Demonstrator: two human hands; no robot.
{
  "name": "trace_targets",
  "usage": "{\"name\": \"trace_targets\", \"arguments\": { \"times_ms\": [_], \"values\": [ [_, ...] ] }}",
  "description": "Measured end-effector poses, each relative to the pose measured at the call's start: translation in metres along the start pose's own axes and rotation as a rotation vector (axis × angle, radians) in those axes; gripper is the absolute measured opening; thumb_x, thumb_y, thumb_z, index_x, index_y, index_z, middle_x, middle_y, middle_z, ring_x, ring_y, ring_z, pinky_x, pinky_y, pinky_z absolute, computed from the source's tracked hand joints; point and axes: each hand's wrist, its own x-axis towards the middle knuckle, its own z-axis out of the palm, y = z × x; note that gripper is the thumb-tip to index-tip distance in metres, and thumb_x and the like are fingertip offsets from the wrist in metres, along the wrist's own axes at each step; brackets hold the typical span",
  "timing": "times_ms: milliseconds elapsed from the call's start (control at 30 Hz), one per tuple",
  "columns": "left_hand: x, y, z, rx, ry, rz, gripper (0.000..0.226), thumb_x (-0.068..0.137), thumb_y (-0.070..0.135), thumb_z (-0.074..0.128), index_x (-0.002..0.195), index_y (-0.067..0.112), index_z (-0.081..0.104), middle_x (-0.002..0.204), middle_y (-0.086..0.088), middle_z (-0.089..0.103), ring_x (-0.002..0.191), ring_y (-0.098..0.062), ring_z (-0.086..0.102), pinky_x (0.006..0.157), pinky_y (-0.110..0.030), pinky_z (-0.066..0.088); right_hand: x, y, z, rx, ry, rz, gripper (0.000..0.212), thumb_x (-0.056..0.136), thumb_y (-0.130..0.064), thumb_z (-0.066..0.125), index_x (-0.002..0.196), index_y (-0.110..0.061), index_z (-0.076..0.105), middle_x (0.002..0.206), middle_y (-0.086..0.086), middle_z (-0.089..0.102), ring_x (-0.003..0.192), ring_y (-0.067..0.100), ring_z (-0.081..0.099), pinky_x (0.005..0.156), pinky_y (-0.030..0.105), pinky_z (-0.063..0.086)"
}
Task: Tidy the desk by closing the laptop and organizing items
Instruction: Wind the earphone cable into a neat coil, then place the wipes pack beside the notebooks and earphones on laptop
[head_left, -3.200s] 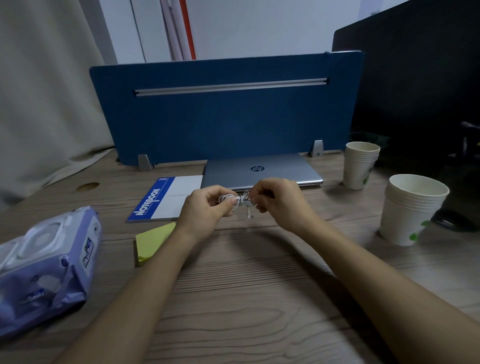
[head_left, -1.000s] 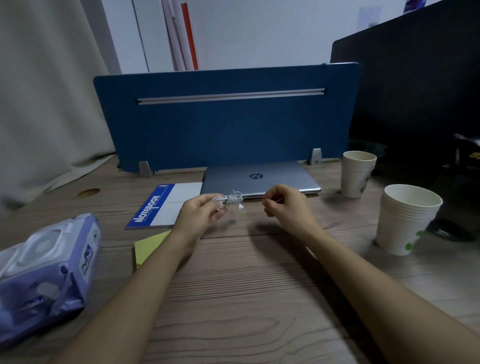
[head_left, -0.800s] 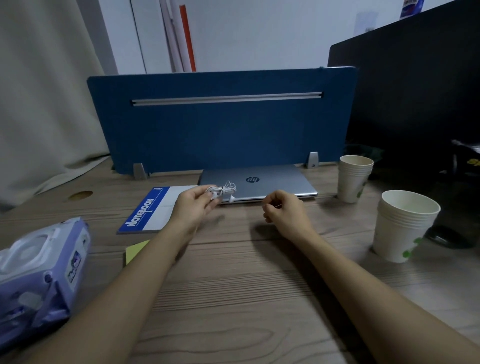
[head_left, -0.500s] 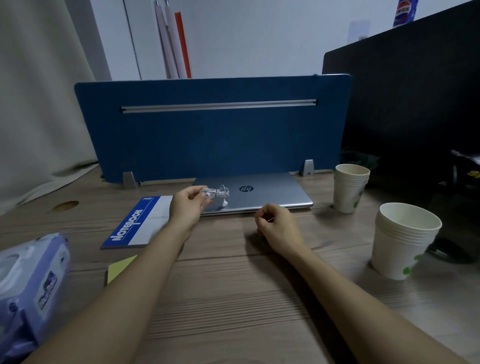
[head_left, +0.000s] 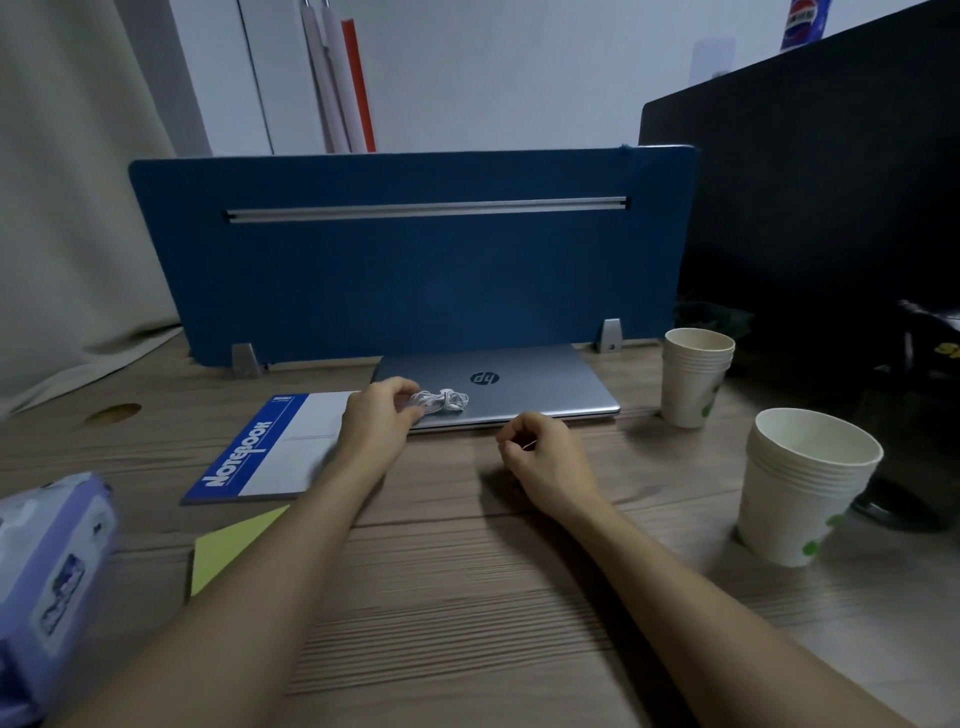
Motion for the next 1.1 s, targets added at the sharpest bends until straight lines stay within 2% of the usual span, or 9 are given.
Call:
{"name": "trace_targets", "arguments": {
  "times_ms": [167, 267, 400, 567, 633, 733, 833, 967, 1100],
  "values": [
    [-0.013, -0.011, -0.025, 0.041, -0.039, 0.024, 0.042, 0.090, 0.021, 0.069, 0.131, 0.021, 0.062, 0.130, -0.002, 0.064, 0.115, -0.019, 0.059, 0.090, -0.026, 0.041, -0.001, -0.001, -0.001, -0.016, -0.019, -0.007, 0.009, 0.086, -0.011, 0.061, 0.086, -0.016, 0.068, 0.081, -0.003, 0.067, 0.071, 0.014, 0.060, 0.067, 0.023, 0.044],
    [-0.029, -0.022, -0.049, 0.056, -0.061, 0.038, 0.035, 0.093, 0.027, 0.064, 0.128, 0.026, 0.062, 0.129, 0.002, 0.063, 0.110, -0.013, 0.056, 0.087, -0.027, 0.041, -0.002, -0.002, -0.003, -0.043, -0.033, -0.023, 0.008, 0.086, -0.012, 0.062, 0.086, -0.017, 0.068, 0.084, -0.004, 0.068, 0.076, 0.013, 0.062, 0.068, 0.023, 0.043],
    [-0.056, -0.045, -0.089, 0.051, -0.216, 0.029, 0.031, 0.096, 0.039, 0.058, 0.125, 0.030, 0.061, 0.123, 0.012, 0.062, 0.120, -0.011, 0.054, 0.094, -0.032, 0.045, -0.008, -0.006, -0.004, -0.073, -0.067, -0.035, 0.006, 0.085, -0.013, 0.064, 0.086, -0.017, 0.068, 0.087, -0.003, 0.069, 0.082, 0.015, 0.063, 0.075, 0.029, 0.049],
    [-0.100, -0.068, -0.123, 0.150, -0.335, -0.039, 0.052, 0.092, 0.051, 0.058, 0.139, 0.033, 0.048, 0.141, 0.008, 0.050, 0.119, -0.009, 0.048, 0.096, -0.037, 0.046, -0.022, -0.014, -0.004, -0.079, -0.101, -0.058, 0.010, 0.085, -0.012, 0.065, 0.082, -0.021, 0.066, 0.081, -0.006, 0.066, 0.076, 0.011, 0.060, 0.063, 0.018, 0.041],
    [-0.115, -0.073, -0.128, 0.236, -0.361, -0.037, 0.060, 0.089, 0.057, 0.058, 0.143, 0.034, 0.042, 0.146, 0.003, 0.045, 0.124, -0.014, 0.045, 0.096, -0.037, 0.044, -0.029, -0.017, -0.005, -0.084, -0.105, -0.063, 0.009, 0.084, -0.010, 0.064, 0.083, -0.019, 0.066, 0.078, -0.005, 0.065, 0.074, 0.012, 0.059, 0.063, 0.021, 0.041],
    [-0.132, -0.074, -0.133, 0.321, -0.354, -0.066, 0.071, 0.086, 0.063, 0.057, 0.147, 0.034, 0.034, 0.152, -0.001, 0.038, 0.130, -0.021, 0.042, 0.100, -0.043, 0.042, -0.037, -0.023, -0.007, -0.130, -0.104, -0.063, 0.007, 0.084, -0.010, 0.064, 0.086, -0.016, 0.068, 0.080, -0.002, 0.066, 0.075, 0.015, 0.059, 0.065, 0.023, 0.040],
    [-0.142, -0.074, -0.138, 0.355, -0.342, -0.066, 0.077, 0.085, 0.060, 0.061, 0.150, 0.031, 0.031, 0.155, -0.001, 0.034, 0.137, -0.023, 0.035, 0.107, -0.046, 0.038, -0.044, -0.026, -0.009, -0.152, -0.113, -0.063, 0.008, 0.083, -0.009, 0.065, 0.088, -0.012, 0.070, 0.081, 0.001, 0.068, 0.078, 0.018, 0.061, 0.067, 0.026, 0.043],
    [-0.146, -0.074, -0.143, 0.320, -0.264, -0.051, 0.085, 0.077, 0.057, 0.072, 0.147, 0.029, 0.034, 0.150, -0.003, 0.040, 0.133, -0.023, 0.038, 0.101, -0.040, 0.040, -0.052, -0.028, -0.010, -0.168, -0.129, -0.068, 0.008, 0.083, -0.008, 0.065, 0.088, -0.013, 0.069, 0.082, 0.004, 0.069, 0.078, 0.020, 0.063, 0.067, 0.027, 0.044],
    [-0.131, -0.071, -0.144, 0.283, -0.170, -0.026, 0.094, 0.070, 0.060, 0.076, 0.148, 0.029, 0.033, 0.150, -0.007, 0.040, 0.132, -0.026, 0.040, 0.102, -0.043, 0.040, -0.051, -0.028, -0.008, -0.181, -0.129, -0.061, 0.008, 0.083, -0.010, 0.064, 0.084, -0.017, 0.069, 0.080, 0.000, 0.068, 0.077, 0.018, 0.062, 0.067, 0.027, 0.042]
  ]
}}
